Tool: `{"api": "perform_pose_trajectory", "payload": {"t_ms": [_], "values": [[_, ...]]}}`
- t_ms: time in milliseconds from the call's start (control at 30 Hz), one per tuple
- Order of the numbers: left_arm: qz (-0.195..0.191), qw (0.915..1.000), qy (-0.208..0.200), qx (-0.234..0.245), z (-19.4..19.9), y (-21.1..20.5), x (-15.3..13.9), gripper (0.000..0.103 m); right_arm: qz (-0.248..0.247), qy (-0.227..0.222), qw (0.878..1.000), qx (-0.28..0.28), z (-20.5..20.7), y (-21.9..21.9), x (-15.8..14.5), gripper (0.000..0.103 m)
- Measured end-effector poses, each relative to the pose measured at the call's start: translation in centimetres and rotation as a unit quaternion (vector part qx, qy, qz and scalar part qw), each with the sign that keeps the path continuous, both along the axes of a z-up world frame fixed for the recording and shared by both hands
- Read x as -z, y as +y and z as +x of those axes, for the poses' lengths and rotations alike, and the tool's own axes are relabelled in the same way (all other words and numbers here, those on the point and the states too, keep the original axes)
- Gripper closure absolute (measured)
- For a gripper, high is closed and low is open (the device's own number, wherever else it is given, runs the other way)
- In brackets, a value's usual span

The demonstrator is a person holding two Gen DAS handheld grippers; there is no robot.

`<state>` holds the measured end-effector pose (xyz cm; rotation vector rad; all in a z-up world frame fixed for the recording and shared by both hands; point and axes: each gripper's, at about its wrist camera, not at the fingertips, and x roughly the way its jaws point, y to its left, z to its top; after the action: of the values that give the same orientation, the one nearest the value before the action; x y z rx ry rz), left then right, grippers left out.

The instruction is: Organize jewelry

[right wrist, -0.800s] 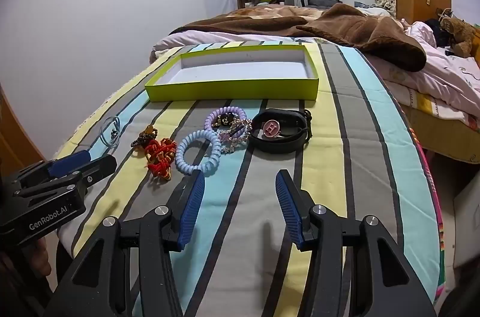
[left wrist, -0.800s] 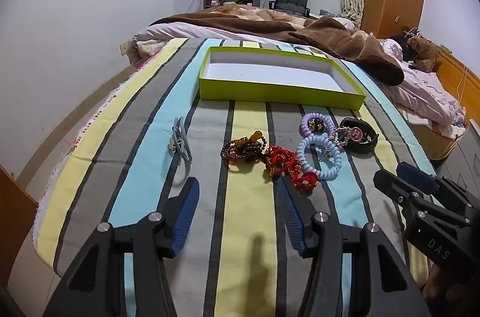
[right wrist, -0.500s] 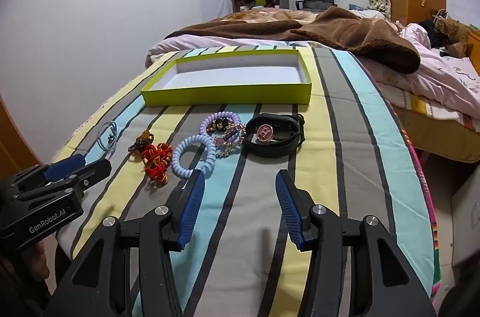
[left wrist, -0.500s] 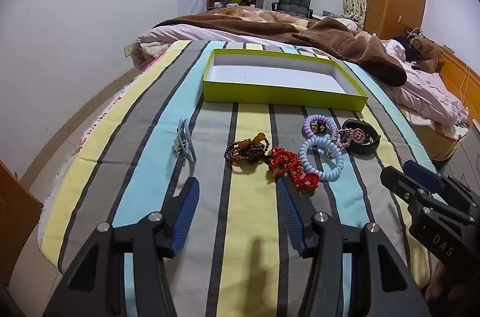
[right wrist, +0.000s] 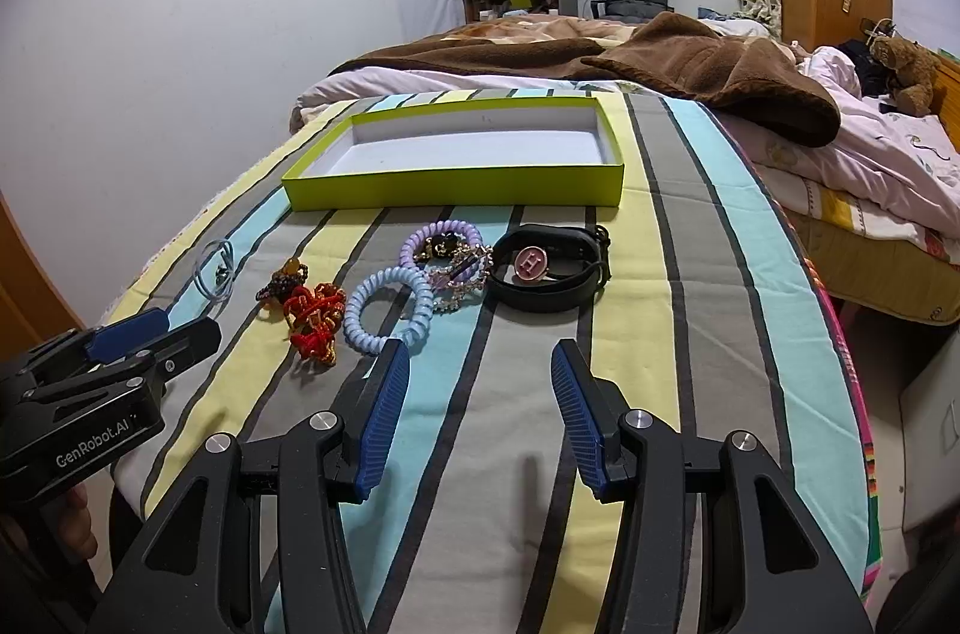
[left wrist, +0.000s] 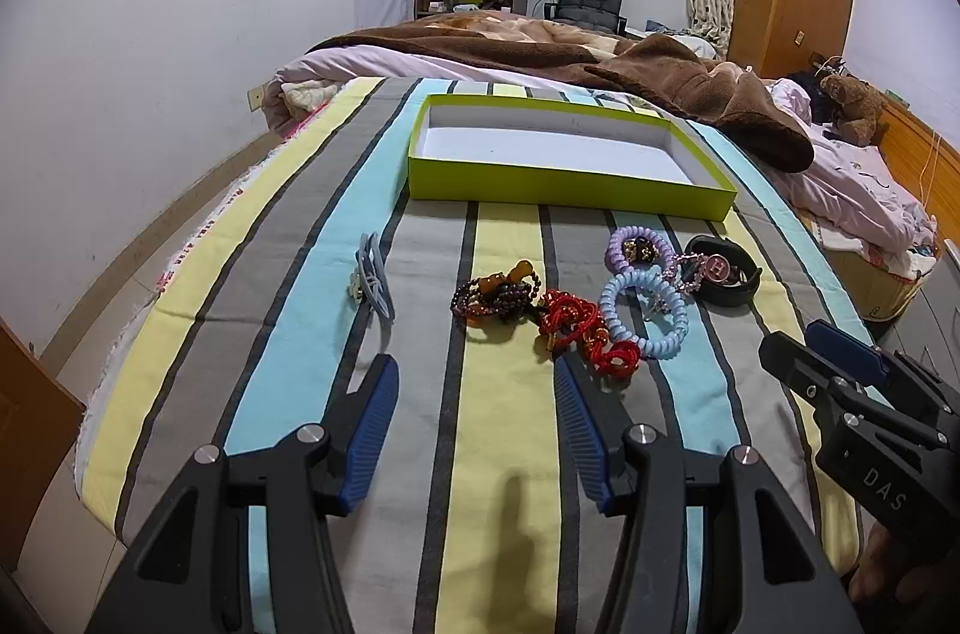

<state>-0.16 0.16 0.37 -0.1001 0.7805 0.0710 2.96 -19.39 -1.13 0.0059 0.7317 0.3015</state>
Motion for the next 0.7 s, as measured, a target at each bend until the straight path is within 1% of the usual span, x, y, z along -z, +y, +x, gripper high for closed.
{"api": "perform_pose_trajectory", "payload": {"t_ms": [700], "values": [[-0.002,1.0000,-0.004,-0.001,-0.29,-0.07,-0.08,0.047,-0.001,0.000,1.000,0.000,-0.04,0.06,0.00,0.053]]}}
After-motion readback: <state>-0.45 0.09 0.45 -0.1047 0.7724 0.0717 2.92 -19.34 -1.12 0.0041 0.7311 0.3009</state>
